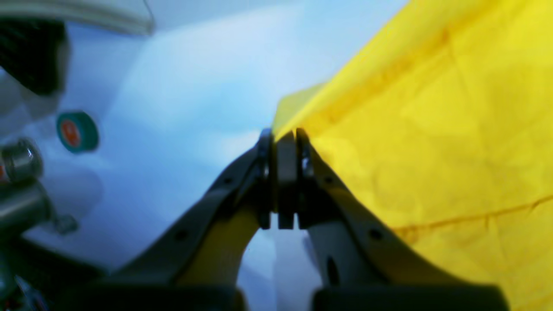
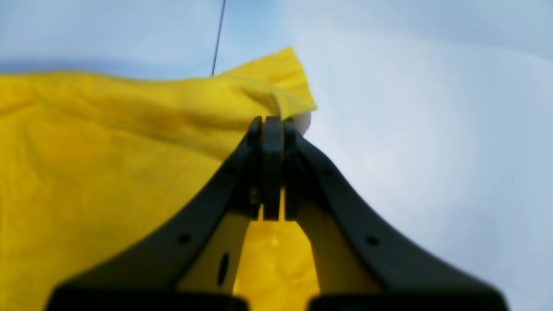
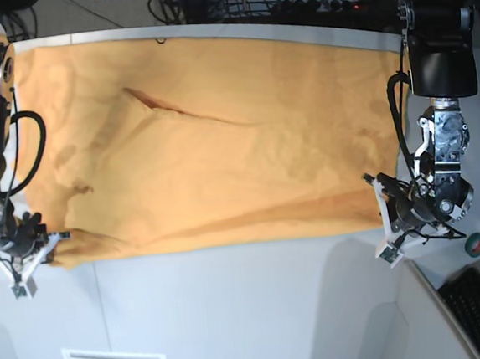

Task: Layout the t-shirt on the table in an organized manner, then fold the t-shirt properly
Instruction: 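Grasp the hem corners with both grippers and fold the hem toward the collar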

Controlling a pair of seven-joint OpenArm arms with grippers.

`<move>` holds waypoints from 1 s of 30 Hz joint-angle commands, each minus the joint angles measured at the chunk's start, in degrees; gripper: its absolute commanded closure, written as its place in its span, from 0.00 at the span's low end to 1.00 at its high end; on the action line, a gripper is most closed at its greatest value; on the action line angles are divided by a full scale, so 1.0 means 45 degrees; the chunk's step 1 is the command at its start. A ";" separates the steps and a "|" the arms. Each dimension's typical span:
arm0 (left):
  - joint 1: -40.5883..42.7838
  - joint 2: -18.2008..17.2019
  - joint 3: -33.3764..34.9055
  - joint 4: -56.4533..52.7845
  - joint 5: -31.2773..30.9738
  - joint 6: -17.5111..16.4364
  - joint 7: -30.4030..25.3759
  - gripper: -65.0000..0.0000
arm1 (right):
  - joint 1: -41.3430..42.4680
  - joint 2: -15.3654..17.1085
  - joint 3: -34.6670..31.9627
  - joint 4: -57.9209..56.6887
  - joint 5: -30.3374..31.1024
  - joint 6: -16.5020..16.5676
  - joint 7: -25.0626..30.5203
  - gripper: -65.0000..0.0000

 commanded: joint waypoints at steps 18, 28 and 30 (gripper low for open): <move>0.1642 -0.0563 -0.0388 0.1431 -0.0171 -0.0009 -0.0379 1.00 | -0.2516 0.0131 0.1168 0.3773 0.0133 -0.0042 -0.0503 1.00; 0.3791 -0.0524 -0.1736 0.3658 -0.0171 -0.0029 -0.0340 1.00 | -0.4508 0.0033 0.1774 0.6430 0.0133 -0.0003 -0.2066 1.00; 0.4084 -0.0563 -0.2049 0.3795 -0.0171 -0.0029 -0.0340 1.00 | -0.4899 -0.0221 0.1793 0.7094 0.0114 -0.0003 -0.2398 1.00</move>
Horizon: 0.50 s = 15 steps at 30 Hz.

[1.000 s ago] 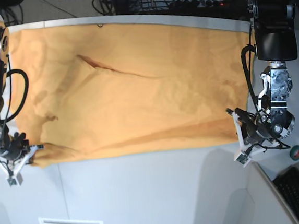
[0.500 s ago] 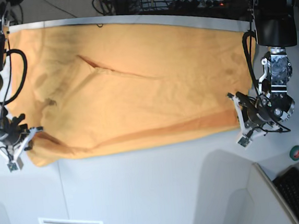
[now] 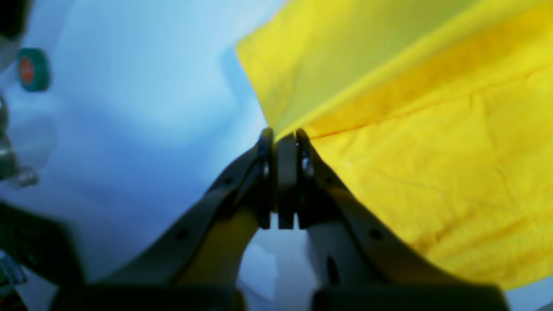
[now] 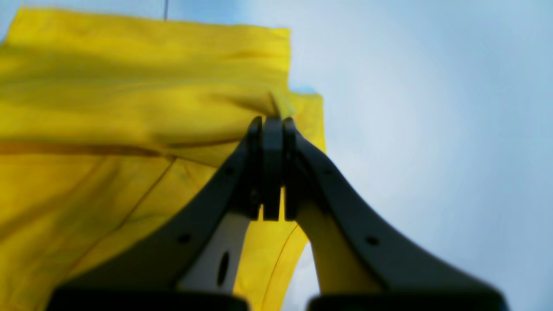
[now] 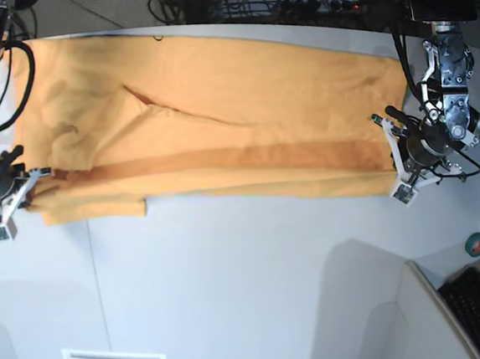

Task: Layout the t-shirt on the table in an organized manner, then fold the t-shirt properly
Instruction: 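Grasp the hem corners with both grippers and fold the hem toward the collar, then drag the folded shirt with both grippers toward the robot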

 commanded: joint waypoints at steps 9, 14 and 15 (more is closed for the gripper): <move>0.1114 -0.0174 -0.0936 0.1354 0.0067 0.0025 -0.0068 1.00 | -0.1103 -0.0389 0.0074 0.1647 0.0080 -0.0003 -0.0655 1.00; 0.1641 -0.0155 -0.0936 0.2252 0.0067 0.0025 0.0557 1.00 | -0.1904 -0.0428 0.0074 0.1980 0.0119 -0.0003 -0.0655 1.00; 0.1661 -0.0155 -0.0936 0.2252 0.0067 0.0025 0.0557 1.00 | -0.2080 -0.0428 0.0074 0.2194 0.0138 -0.0023 -0.0635 1.00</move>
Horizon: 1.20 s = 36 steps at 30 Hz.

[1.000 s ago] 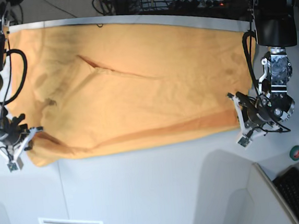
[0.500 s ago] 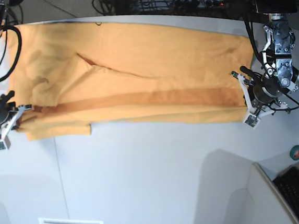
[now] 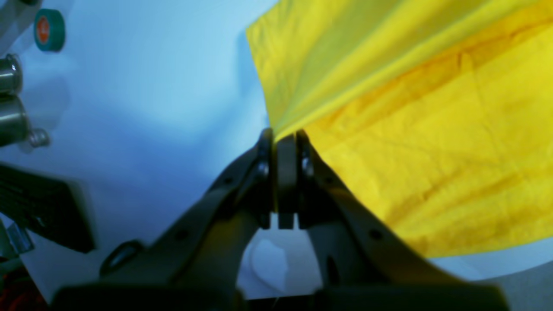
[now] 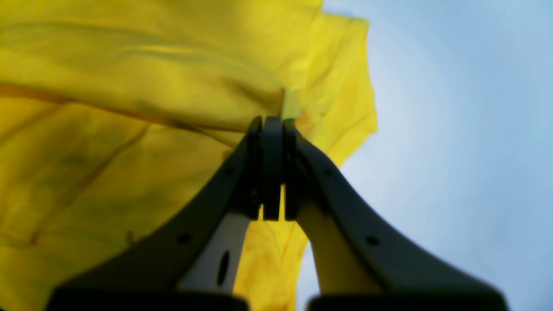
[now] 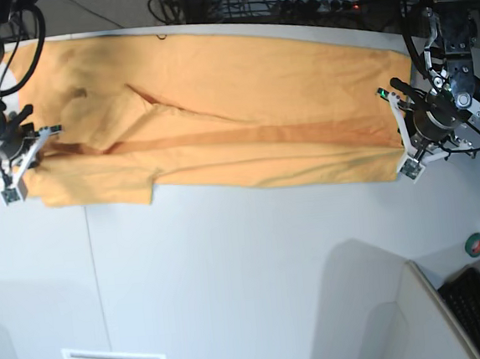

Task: Layout the t-shirt on the table in an organized manner, then fold the t-shirt properly
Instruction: 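Drag the folded shirt with both grippers toward the robot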

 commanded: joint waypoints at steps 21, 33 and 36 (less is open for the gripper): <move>0.0743 -0.0174 -0.0907 0.0339 -0.0378 -0.1050 0.0800 1.00 | -0.2566 -0.0749 0.0870 0.2171 0.0060 0.0001 0.0205 1.00; 0.1817 -0.0194 -0.1219 0.0866 -0.0339 -0.1050 0.0800 1.00 | -0.2996 -0.0808 0.0870 0.2562 0.0041 0.0001 0.0205 1.00; 0.1973 -0.0194 -0.1278 0.0945 -0.0339 -0.1050 0.0800 1.00 | -0.3016 -0.0808 0.0870 0.2562 0.0041 0.0001 0.0186 1.00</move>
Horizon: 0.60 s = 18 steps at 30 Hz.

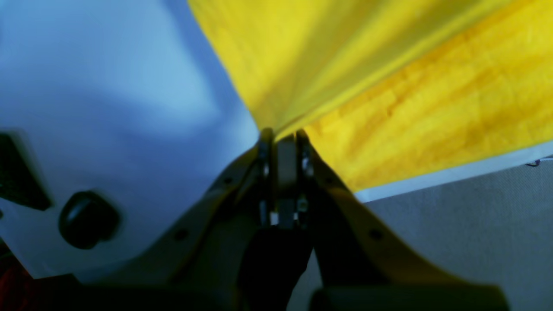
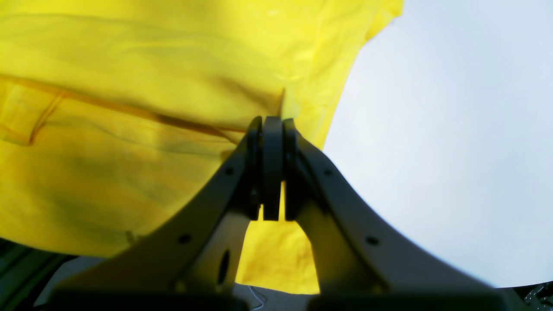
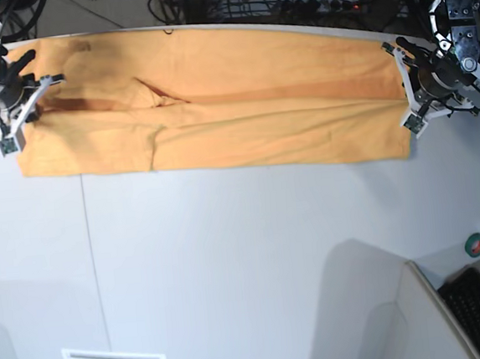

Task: Layout the t-shirt on the table in an organized manner, then fold the t-shirt properly
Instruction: 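Drag the folded shirt with both grippers toward the robot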

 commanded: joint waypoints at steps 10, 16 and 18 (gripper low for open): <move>0.0021 -0.0233 -0.0029 -0.0512 0.0045 0.0014 -0.0147 1.00 | -0.0151 0.0120 0.0063 0.0152 0.0016 -0.0028 -0.0449 1.00; 0.0041 -0.0291 -0.0029 -0.0610 0.0045 0.0014 -0.0147 1.00 | -0.0092 0.0120 0.0044 -0.0571 0.0016 -0.0028 -0.0430 1.00; 0.0041 -0.0291 -0.0029 -0.0610 0.0045 0.0014 -0.0147 1.00 | -0.0092 0.0120 0.0044 -0.0805 0.0056 -0.0028 -0.0410 1.00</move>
